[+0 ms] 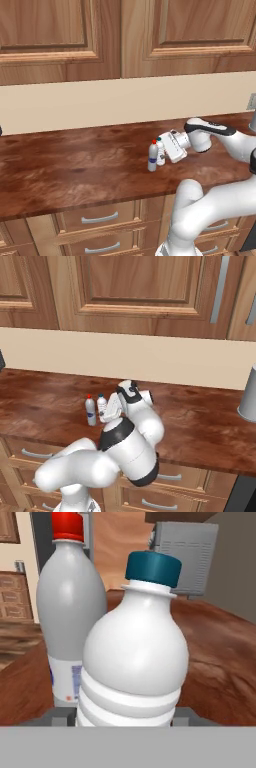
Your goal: Take the bottled waters from the counter and place them in the freezer to freeze. Close the freezer door after placing the bottles.
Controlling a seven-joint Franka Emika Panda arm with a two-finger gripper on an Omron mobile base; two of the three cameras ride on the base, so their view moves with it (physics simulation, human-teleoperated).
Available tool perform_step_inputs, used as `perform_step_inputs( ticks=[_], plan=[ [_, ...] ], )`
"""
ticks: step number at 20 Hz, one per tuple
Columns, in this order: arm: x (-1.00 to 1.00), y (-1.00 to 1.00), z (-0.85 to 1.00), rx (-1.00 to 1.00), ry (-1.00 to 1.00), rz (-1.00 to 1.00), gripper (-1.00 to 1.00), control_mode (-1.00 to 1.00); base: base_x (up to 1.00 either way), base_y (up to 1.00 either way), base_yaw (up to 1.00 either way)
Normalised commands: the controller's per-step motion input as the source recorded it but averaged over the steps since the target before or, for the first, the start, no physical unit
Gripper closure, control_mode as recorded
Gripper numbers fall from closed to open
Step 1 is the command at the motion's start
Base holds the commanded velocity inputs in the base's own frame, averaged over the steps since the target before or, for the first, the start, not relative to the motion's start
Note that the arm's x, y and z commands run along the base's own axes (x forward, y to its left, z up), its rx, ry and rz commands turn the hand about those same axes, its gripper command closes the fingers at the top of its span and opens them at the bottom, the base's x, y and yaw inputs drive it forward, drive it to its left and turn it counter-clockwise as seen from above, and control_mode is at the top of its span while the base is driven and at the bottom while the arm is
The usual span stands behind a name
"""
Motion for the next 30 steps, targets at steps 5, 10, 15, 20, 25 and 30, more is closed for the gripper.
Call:
perform_step_inputs(
  ticks=[5, 10, 15, 20, 25, 30],
  plan=[
    [-0.12, -0.01, 0.13, 0.02, -0.03, -0.01, 1.00, -1.00, 0.00, 0.00, 0.00],
    [-0.49, -0.01, 0.72, 0.01, -0.19, -0.10, 1.00, -1.00, 0.00, 0.00, 0.00],
    [-0.76, 0.00, 0.94, 0.00, -0.31, -0.13, 1.00, -1.00, 0.00, 0.00, 0.00],
    [-0.73, 0.01, 0.89, 0.02, -0.26, -0.30, 1.00, -1.00, 0.00, 0.00, 0.00],
    [0.00, 0.00, 0.00, 0.00, 0.00, 0.00, 1.00, 1.00, -0.54, 0.00, -0.73],
    [0.00, 0.00, 0.00, 0.00, 0.00, 0.00, 1.00, 1.00, -0.39, -0.01, -0.82]
  ],
)
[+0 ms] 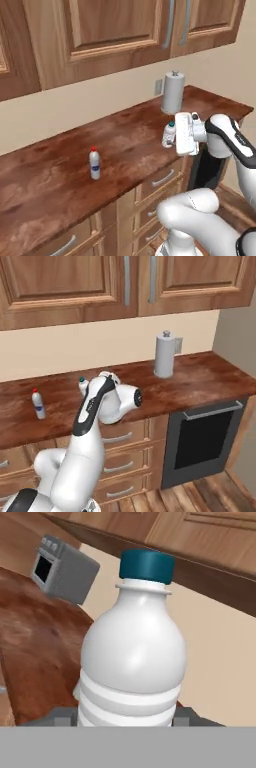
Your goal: Take the bottled waters from the counter and place them in the freezer to freeze. Close the freezer door after placing the bottles.
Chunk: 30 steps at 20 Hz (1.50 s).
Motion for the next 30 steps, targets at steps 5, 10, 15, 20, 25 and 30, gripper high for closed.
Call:
perform_step_inputs(
  ticks=[5, 10, 15, 20, 25, 30],
  plan=[
    [0.00, 0.00, 0.00, 0.00, 0.00, 0.00, 1.00, 1.00, -0.33, -0.20, -0.77],
    [0.00, 0.00, 0.00, 0.00, 0.00, 0.00, 1.00, 1.00, -0.48, -0.12, -0.77],
    [0.00, 0.00, 0.00, 0.00, 0.00, 0.00, 1.00, 1.00, -0.04, 0.01, -1.00],
    [0.00, 0.00, 0.00, 0.00, 0.00, 0.00, 1.00, 1.00, 0.00, 0.00, -1.00],
    [0.00, 0.00, 0.00, 0.00, 0.00, 0.00, 1.00, 1.00, 0.00, 0.00, -1.00],
    [0.00, 0.00, 0.00, 0.00, 0.00, 0.00, 1.00, 1.00, 0.00, 0.00, -1.00]
  ],
)
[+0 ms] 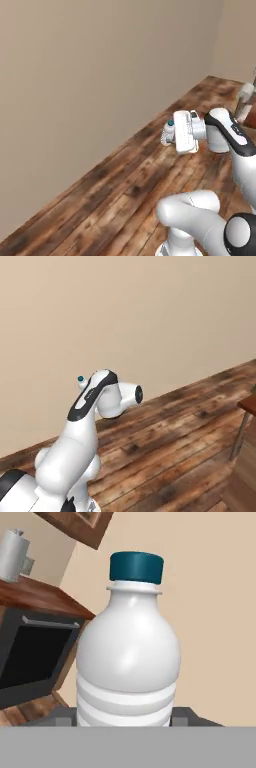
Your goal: Take the bottled waters from the counter and place them in the freezer to freeze. Close the freezer door after placing the bottles.
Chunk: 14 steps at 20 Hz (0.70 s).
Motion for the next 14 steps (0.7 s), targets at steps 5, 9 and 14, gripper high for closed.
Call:
perform_step_inputs(
  ticks=[5, 9, 14],
  plan=[
    [0.00, 0.00, 0.00, 0.00, 0.00, 0.00, 1.00, 1.00, 0.00, 0.00, -1.00],
    [0.00, 0.00, 0.00, 0.00, 0.00, 0.00, 1.00, 1.00, 0.00, 0.00, -1.00],
    [0.00, 0.00, 0.00, 0.00, 0.00, 0.00, 1.00, 1.00, 0.03, -0.36, -0.95]
  ],
)
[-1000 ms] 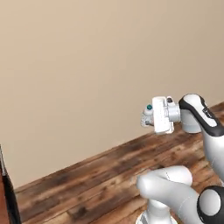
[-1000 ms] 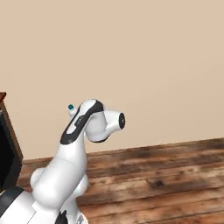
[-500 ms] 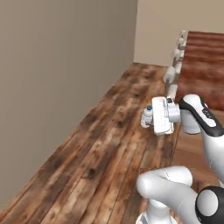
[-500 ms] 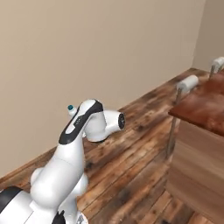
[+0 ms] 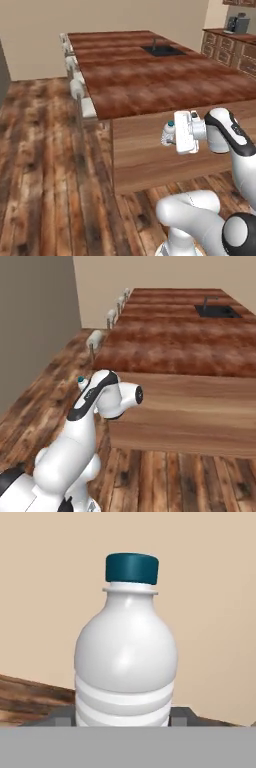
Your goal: Take the bottled waters from the counter and place them in the freezer to freeze. Close the freezer door after placing the bottles.
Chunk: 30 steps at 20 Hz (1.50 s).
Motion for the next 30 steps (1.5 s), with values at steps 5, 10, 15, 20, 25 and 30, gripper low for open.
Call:
perform_step_inputs(
  ticks=[5, 10, 15, 20, 25, 30],
  plan=[
    [0.00, 0.00, 0.00, 0.00, 0.00, 0.00, 1.00, 1.00, 0.04, -0.56, -0.90],
    [0.00, 0.00, 0.00, 0.00, 0.00, 0.00, 1.00, 1.00, 0.39, -0.36, -0.81],
    [0.00, 0.00, 0.00, 0.00, 0.00, 0.00, 1.00, 1.00, 0.84, -0.08, -0.49],
    [0.00, 0.00, 0.00, 0.00, 0.00, 0.00, 1.00, 1.00, 0.88, -0.13, -0.39],
    [0.00, 0.00, 0.00, 0.00, 0.00, 0.00, 1.00, 1.00, 0.85, -0.22, -0.60],
    [0.00, 0.00, 0.00, 0.00, 0.00, 0.00, 1.00, 1.00, 1.00, -0.08, -0.44]
  ],
)
